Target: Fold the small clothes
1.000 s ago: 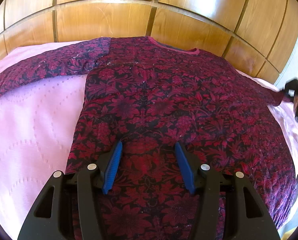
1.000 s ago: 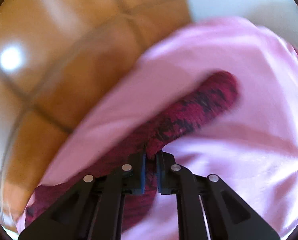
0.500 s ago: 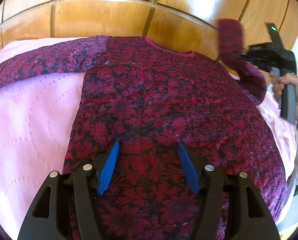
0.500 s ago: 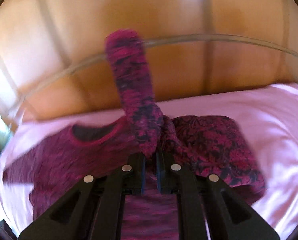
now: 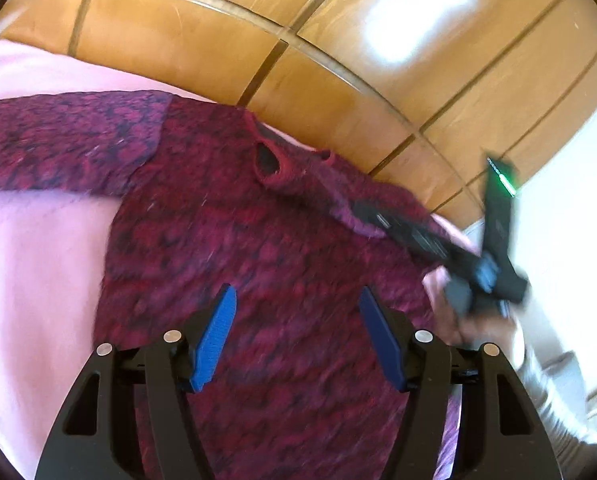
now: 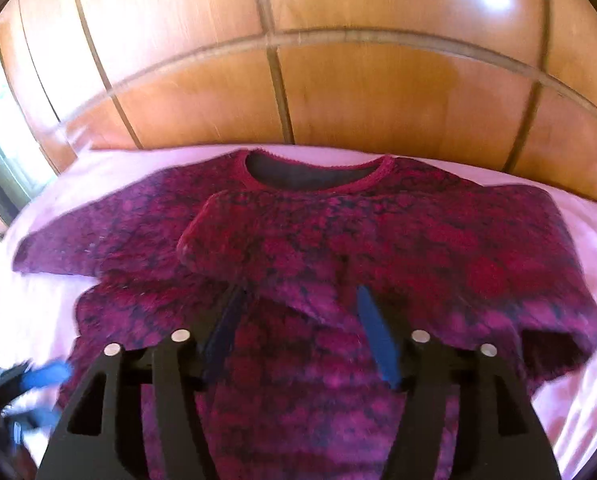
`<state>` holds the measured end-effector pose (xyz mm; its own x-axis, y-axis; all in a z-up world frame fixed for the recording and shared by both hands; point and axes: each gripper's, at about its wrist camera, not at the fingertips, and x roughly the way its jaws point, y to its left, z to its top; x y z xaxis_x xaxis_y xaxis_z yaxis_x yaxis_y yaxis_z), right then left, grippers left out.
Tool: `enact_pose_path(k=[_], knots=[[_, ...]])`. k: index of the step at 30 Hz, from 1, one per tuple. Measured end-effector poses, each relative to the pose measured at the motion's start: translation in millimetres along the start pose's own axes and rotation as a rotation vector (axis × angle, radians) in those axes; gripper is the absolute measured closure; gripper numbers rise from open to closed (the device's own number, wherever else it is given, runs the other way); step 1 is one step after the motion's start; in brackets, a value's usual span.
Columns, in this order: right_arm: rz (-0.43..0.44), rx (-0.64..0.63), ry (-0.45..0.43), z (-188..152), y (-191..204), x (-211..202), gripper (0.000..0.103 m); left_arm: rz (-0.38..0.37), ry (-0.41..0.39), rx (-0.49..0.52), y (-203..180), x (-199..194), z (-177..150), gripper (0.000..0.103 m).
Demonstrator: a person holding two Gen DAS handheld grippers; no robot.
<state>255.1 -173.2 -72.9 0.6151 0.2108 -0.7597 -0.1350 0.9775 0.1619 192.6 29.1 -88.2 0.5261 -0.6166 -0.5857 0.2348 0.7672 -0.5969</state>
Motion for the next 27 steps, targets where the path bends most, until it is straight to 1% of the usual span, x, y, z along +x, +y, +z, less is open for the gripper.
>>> enact_pose_path(k=[1, 3, 5, 6, 8, 11, 12, 13, 14, 15, 17, 18, 19, 21, 23, 24, 27], knots=[[0.010, 0.017, -0.014, -3, -4, -11, 0.037, -0.007, 0.007, -0.016, -1, 5, 5, 0.040], [0.032, 0.076, -0.060, -13, -29, -41, 0.034, -0.012, 0.020, -0.048, -1, 20, 20, 0.040], [0.035, 0.135, -0.086, -21, -42, -52, 0.033, -0.013, 0.039, -0.077, 0, 38, 35, 0.040], [0.034, 0.179, -0.098, -28, -58, -64, 0.033, -0.006, 0.052, -0.099, 1, 49, 43, 0.040], [0.013, 0.254, -0.119, -40, -88, -84, 0.033, 0.003, 0.066, -0.131, 3, 66, 55, 0.040], [-0.030, 0.363, -0.132, -57, -127, -96, 0.033, 0.030, 0.095, -0.176, 8, 88, 70, 0.040], [-0.029, 0.407, -0.131, -62, -139, -98, 0.034, 0.025, 0.110, -0.189, 9, 98, 74, 0.042], [-0.023, 0.441, -0.132, -65, -148, -99, 0.035, 0.045, 0.127, -0.200, 9, 107, 77, 0.052], [-0.022, 0.481, -0.138, -68, -159, -100, 0.039, 0.058, 0.136, -0.203, 11, 110, 80, 0.055], [-0.024, 0.502, -0.140, -69, -165, -100, 0.044, 0.064, 0.144, -0.201, 10, 116, 83, 0.062], [-0.011, 0.558, -0.150, -68, -178, -99, 0.052, 0.075, 0.154, -0.192, 7, 125, 87, 0.078], [0.006, 0.599, -0.157, -67, -185, -96, 0.055, 0.084, 0.151, -0.189, 7, 126, 88, 0.090], [0.018, 0.622, -0.163, -65, -192, -97, 0.057, 0.094, 0.137, -0.185, 6, 124, 91, 0.092], [0.037, 0.653, -0.178, -61, -198, -98, 0.062, 0.115, 0.071, -0.161, 4, 104, 91, 0.094], [0.061, 0.666, -0.189, -54, -197, -92, 0.064, 0.123, 0.017, -0.147, 5, 84, 92, 0.094], [0.070, 0.662, -0.190, -51, -196, -90, 0.064, 0.132, -0.016, -0.142, 8, 70, 92, 0.094], [0.070, 0.599, -0.167, -36, -180, -71, 0.064, 0.170, -0.056, -0.114, 14, 52, 88, 0.094]])
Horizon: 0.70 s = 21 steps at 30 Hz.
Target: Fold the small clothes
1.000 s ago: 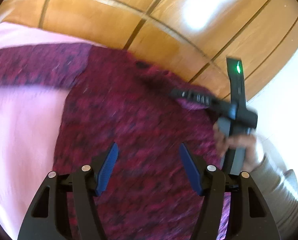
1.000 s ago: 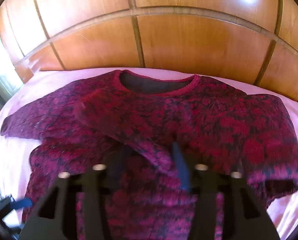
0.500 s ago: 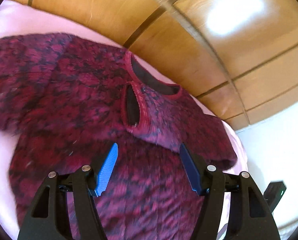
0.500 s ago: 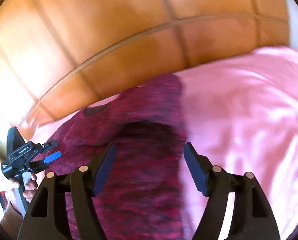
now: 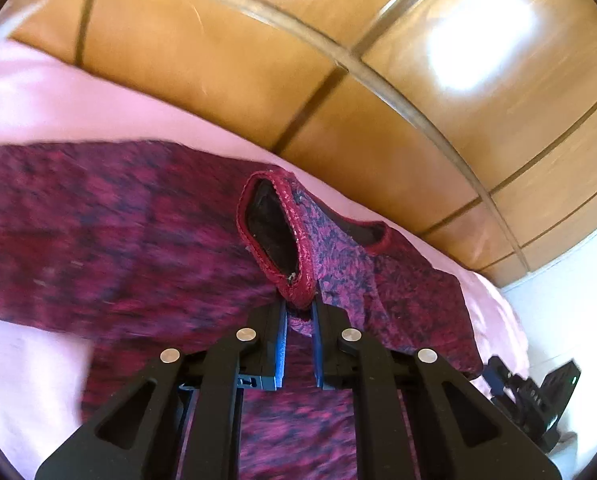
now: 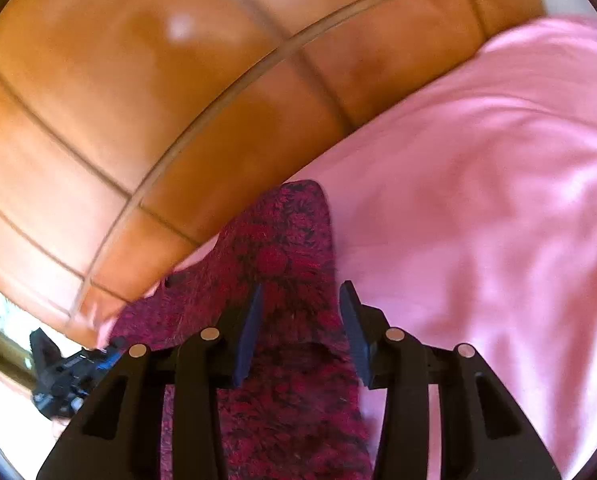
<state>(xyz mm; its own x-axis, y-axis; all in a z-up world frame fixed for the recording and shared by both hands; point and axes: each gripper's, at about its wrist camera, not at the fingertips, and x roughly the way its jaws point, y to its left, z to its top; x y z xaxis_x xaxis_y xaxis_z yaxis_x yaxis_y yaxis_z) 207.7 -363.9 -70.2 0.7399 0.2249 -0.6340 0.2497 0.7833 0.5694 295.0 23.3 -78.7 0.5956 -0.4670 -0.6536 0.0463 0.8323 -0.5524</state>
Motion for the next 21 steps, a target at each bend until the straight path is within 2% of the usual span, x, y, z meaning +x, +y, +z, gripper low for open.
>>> enact_pose_path(k=[3, 6, 9, 16, 18, 21], knots=[[-0.032, -0.080, 0.055, -3, 23, 28, 0.064, 0.029, 0.004, -0.008, 17, -4, -5, 0.094], [-0.124, -0.182, 0.081, -8, 43, 55, 0.064, 0.060, 0.010, -0.030, 30, 1, -10, 0.094], [-0.235, -0.249, 0.107, -11, 47, 74, 0.068, 0.107, 0.019, -0.045, 42, 6, -17, 0.094], [-0.317, -0.403, 0.046, -29, 54, 82, 0.068, 0.141, 0.037, -0.028, 47, 22, -26, 0.094], [-0.343, -0.429, 0.034, -33, 58, 82, 0.068, 0.129, 0.034, -0.035, 45, 15, -23, 0.091], [-0.381, -0.450, 0.050, -29, 67, 83, 0.064, 0.142, 0.010, 0.027, 43, -7, -29, 0.090]])
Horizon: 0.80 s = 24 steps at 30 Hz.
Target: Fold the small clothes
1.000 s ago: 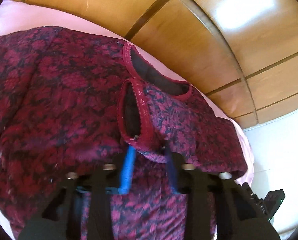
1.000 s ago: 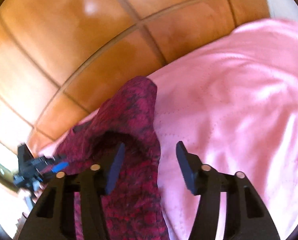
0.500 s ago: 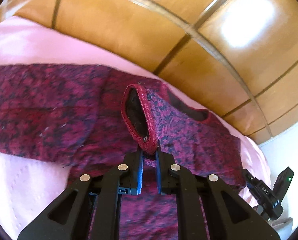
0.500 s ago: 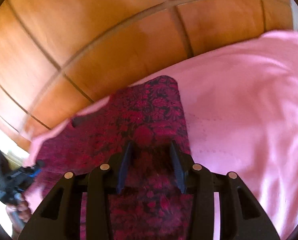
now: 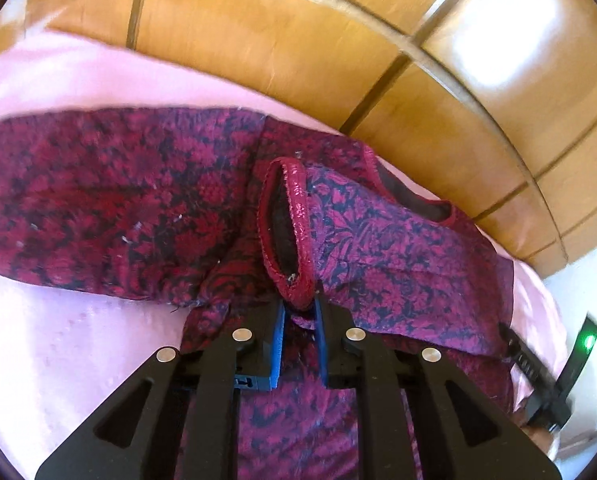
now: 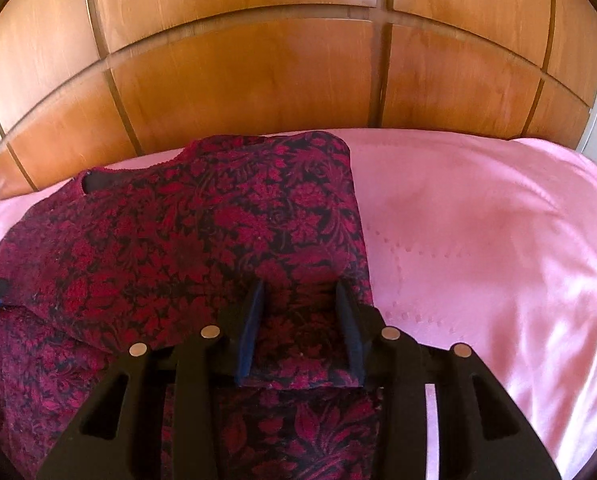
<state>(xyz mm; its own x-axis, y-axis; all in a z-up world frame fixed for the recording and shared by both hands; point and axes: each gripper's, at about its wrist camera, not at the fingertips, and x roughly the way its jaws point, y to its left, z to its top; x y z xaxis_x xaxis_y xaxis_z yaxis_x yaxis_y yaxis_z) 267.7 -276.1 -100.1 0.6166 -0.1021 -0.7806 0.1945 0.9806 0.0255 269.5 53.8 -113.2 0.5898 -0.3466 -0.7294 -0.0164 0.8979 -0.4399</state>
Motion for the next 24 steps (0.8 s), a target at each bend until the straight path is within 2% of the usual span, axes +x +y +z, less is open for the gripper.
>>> enact_pose_path(k=[1, 2, 4, 5, 6, 7, 10, 12, 14, 18, 24], knots=[[-0.012, -0.016, 0.006, 4, 5, -4, 0.061, 0.009, -0.007, 0.018, -2, -5, -2, 0.090], [-0.016, -0.023, 0.001, 6, 11, -4, 0.050, 0.017, -0.015, 0.035, -2, -10, -5, 0.090], [0.015, -0.023, -0.038, 16, 19, -17, 0.045, 0.016, -0.018, 0.051, -4, -15, -9, 0.090], [0.025, -0.028, -0.046, 20, 25, -20, 0.040, 0.015, -0.003, 0.056, -4, -13, -11, 0.086], [0.031, -0.041, -0.047, 22, 34, -20, 0.034, 0.029, 0.005, 0.053, -4, -13, -11, 0.072], [0.026, -0.075, -0.029, 24, 47, -13, 0.032, 0.038, -0.003, 0.044, -2, -15, -10, 0.062], [-0.027, -0.156, 0.076, 19, 72, 20, 0.028, 0.033, -0.041, 0.004, 12, -32, -10, 0.061], [-0.062, -0.167, 0.041, 16, 77, 23, 0.026, 0.046, -0.081, -0.007, 24, -49, -11, 0.061], [-0.051, -0.128, 0.039, 19, 77, 14, 0.026, 0.059, -0.118, -0.029, 40, -67, -13, 0.061], [0.009, -0.134, -0.039, 6, 81, -22, 0.021, 0.086, -0.151, -0.157, 99, -96, -21, 0.061], [0.090, -0.199, -0.031, -49, 101, -47, 0.021, 0.118, -0.203, -0.432, 206, -134, -41, 0.061]])
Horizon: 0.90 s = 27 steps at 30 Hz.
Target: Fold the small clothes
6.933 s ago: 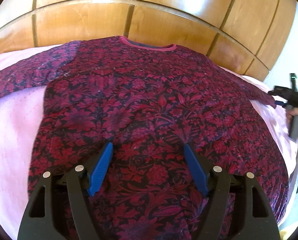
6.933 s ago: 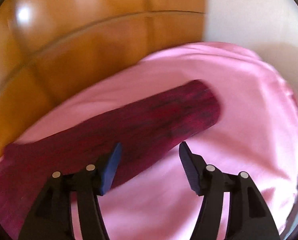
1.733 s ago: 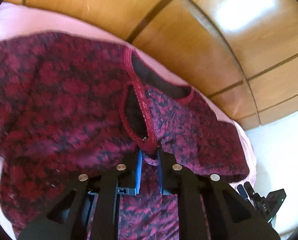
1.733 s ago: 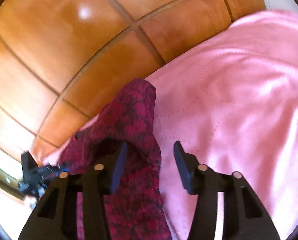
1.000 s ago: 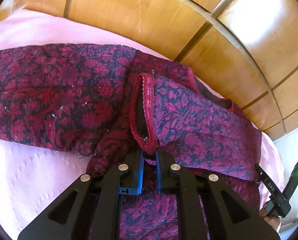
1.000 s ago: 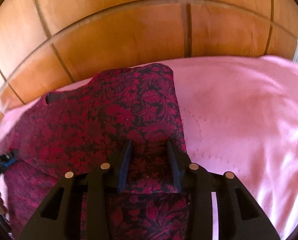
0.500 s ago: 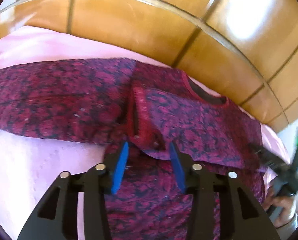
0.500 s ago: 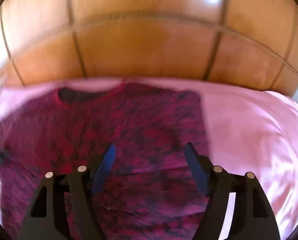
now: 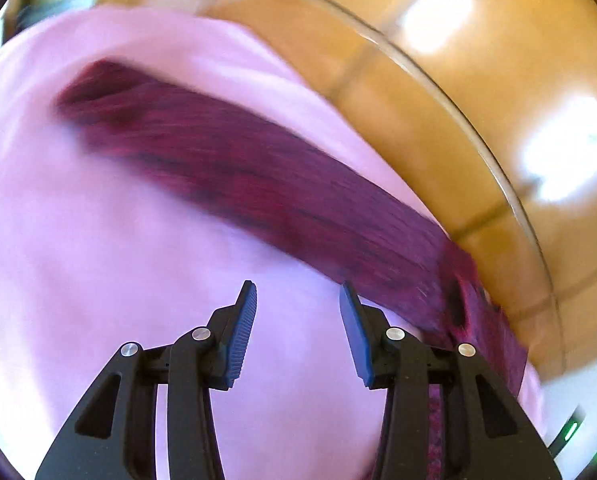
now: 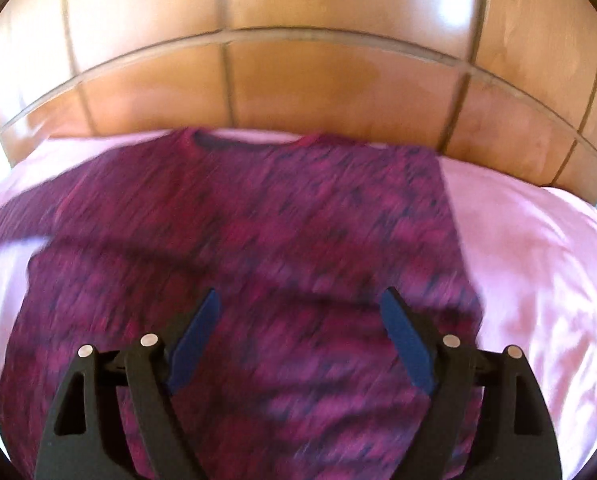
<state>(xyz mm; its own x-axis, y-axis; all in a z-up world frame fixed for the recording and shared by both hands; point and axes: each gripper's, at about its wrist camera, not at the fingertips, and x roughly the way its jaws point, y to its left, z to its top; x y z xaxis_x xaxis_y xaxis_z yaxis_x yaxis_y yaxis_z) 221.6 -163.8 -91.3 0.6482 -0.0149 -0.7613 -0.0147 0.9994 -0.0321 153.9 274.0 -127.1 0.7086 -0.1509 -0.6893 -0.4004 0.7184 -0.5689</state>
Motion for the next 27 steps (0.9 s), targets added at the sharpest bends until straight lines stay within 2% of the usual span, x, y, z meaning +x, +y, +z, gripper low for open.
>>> enact_pose_path(k=[4, 7, 15, 19, 21, 22, 24, 27], knots=[[0.019, -0.015, 0.036, -25, 13, 6, 0.020, -0.014, -0.066, -0.207, 67, -23, 24, 0.061], [0.007, 0.000, 0.028, -30, 16, 10, 0.019, -0.026, -0.104, -0.300, 98, -32, 38, 0.061], [0.003, 0.008, 0.018, -36, 13, 12, 0.016, -0.057, -0.122, -0.471, 140, -18, 64, 0.061], [-0.001, 0.006, 0.017, -37, 12, 14, 0.015, -0.049, -0.115, -0.502, 144, -2, 75, 0.062], [-0.005, 0.003, 0.015, -38, 13, 14, 0.015, -0.027, -0.117, -0.497, 143, 5, 83, 0.072], [-0.006, 0.002, 0.015, -38, 13, 14, 0.015, -0.018, -0.117, -0.481, 141, 9, 88, 0.081], [-0.009, 0.001, 0.015, -38, 15, 14, 0.015, 0.006, -0.118, -0.447, 134, 12, 95, 0.091], [-0.010, 0.001, 0.014, -39, 16, 14, 0.014, -0.025, -0.179, -0.330, 107, -6, 97, 0.093]])
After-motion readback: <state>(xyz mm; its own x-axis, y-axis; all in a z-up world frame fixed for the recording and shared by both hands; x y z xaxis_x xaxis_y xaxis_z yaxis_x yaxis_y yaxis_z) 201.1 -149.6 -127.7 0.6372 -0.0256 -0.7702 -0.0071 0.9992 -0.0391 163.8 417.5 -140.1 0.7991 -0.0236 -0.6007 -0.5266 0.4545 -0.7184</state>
